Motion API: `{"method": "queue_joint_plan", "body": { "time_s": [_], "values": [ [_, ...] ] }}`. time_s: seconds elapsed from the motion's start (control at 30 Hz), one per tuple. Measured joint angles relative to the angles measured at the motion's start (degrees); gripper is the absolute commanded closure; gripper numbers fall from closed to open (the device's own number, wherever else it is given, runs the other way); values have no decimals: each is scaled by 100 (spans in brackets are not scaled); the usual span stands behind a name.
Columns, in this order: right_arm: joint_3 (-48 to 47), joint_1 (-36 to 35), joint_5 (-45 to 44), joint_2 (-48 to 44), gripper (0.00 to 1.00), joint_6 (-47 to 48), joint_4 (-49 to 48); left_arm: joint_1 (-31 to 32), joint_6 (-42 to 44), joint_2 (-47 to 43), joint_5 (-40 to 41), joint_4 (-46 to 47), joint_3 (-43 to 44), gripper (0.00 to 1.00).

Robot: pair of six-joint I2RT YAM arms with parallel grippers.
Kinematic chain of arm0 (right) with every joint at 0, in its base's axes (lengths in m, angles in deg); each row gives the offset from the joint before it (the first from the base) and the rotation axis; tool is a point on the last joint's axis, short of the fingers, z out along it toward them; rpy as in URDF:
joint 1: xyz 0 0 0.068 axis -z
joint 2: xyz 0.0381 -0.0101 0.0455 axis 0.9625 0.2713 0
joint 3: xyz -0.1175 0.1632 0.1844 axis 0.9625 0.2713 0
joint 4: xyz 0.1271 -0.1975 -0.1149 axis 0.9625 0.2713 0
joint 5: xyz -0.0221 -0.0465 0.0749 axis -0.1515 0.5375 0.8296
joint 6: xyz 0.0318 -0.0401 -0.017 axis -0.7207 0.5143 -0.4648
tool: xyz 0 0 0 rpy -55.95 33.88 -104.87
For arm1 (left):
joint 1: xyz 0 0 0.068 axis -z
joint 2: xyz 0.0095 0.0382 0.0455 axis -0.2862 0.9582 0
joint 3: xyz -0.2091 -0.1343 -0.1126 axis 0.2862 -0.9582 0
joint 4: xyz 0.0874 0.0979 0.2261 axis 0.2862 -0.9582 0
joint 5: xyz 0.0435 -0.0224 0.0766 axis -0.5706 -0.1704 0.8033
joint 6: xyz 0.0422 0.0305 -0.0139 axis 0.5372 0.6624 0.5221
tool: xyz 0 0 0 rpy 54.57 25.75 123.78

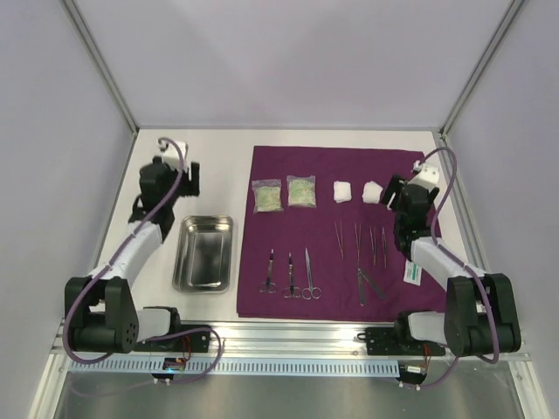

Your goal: Prepare the surgical pack

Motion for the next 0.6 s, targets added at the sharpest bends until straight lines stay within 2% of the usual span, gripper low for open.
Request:
{"method": "queue_joint_plan", "body": {
  "time_s": [0.07, 0.1, 0.2, 0.27, 0.4, 0.5, 0.6],
  "values": [
    [-863, -13, -114, -57, 34, -385, 874, 0, -85, 85, -219, -1196, 1434, 37],
    [-1244, -37, -136, -90, 39, -590, 1255, 15, -116, 94, -352, -1646, 1939, 38],
    [-1958, -275, -267, -275, 46, -1097, 2249, 365, -164, 50, -590, -3062, 3156, 38],
    [-2138, -549, -369, -402, 46, -1316, 2763, 960, -160, 15, -546, -3958, 3449, 38],
    [-2330, -1213, -468, -540, 46, -1589, 3886, 2538, -173, 190, -326, -5696, 3491, 37],
    [-2413, -1665, -463, -546, 46, -1784, 4607, 3244, -313, 540, -144, -6551, 3488, 39],
    [-2385, -1893, -444, -656, 47, -1985, 5156, 3639, -549, 970, 4, -6924, 3471, 39]
  ]
}}
